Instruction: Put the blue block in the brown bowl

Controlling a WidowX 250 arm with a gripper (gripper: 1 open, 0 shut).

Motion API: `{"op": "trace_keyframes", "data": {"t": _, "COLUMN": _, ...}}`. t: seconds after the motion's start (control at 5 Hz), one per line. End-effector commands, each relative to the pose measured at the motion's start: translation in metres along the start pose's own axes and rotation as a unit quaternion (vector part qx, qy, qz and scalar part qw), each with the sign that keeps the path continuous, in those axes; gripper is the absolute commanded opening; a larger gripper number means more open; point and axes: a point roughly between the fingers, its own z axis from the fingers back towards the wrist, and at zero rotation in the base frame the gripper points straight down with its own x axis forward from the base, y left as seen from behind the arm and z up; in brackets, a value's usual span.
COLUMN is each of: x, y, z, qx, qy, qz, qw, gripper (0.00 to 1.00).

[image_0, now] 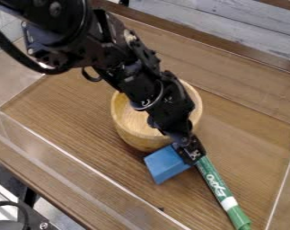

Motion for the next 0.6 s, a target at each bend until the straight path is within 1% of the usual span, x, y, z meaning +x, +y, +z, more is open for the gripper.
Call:
{"op": "trace_keyframes", "data": {"t": 0.0, "x": -0.0192, "y": 0.0107, "z": -0.0109, "qx": -0.005, "qy": 0.028, "qz": 0.033, "qw": 0.9991, "gripper": 0.0}}
{"op": "trace_keyframes", "data": {"t": 0.4, "x": -0.0253, "y": 0.0145, "z": -0.0134, "qx": -0.008, "qy": 0.029, "qz": 0.038, "qw": 0.9988, "gripper": 0.0}}
